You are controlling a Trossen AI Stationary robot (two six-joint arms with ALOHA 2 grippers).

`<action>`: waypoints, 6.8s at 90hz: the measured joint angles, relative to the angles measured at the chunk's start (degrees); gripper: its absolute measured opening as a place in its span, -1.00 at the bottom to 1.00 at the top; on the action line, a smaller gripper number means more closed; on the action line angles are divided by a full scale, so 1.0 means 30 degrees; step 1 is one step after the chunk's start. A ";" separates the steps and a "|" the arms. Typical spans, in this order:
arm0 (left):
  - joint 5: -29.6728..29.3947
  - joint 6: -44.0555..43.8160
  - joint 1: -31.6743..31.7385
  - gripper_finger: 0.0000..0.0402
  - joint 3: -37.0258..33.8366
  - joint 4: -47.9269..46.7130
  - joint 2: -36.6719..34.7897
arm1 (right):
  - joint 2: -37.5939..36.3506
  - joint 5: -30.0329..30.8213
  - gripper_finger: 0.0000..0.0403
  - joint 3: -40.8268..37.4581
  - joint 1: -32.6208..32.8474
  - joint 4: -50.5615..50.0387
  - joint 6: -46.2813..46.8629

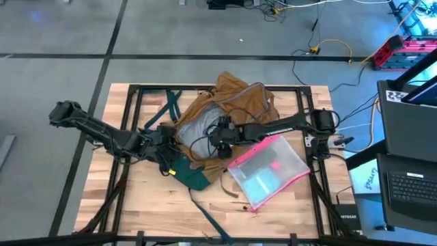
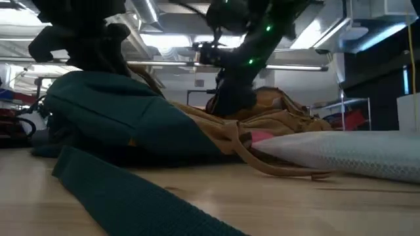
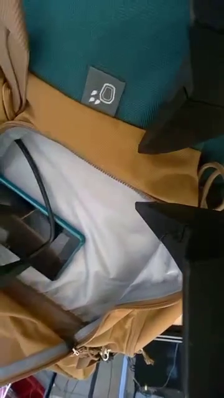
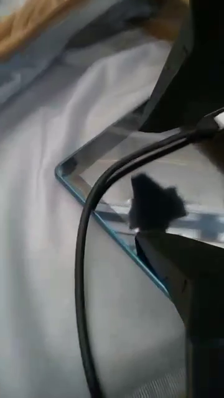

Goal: Unpack backpack
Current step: Remove the black charger cable from the brown backpack

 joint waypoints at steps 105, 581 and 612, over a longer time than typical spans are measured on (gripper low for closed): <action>0.0007 -0.0259 0.0006 -0.39 0.0000 0.0350 0.0000 | 0.0522 -0.3548 -0.47 0.0000 -0.1106 0.2228 -0.1059; 0.0715 -0.0959 0.0006 -0.39 0.0015 0.0287 0.0000 | 0.2304 -1.0536 -0.17 0.3789 -0.6518 -0.1441 0.0893; 0.0721 -0.1004 0.0006 -0.39 0.0015 0.0299 0.0000 | 0.2292 -1.0565 -0.90 0.3789 -0.6639 -0.2238 0.0134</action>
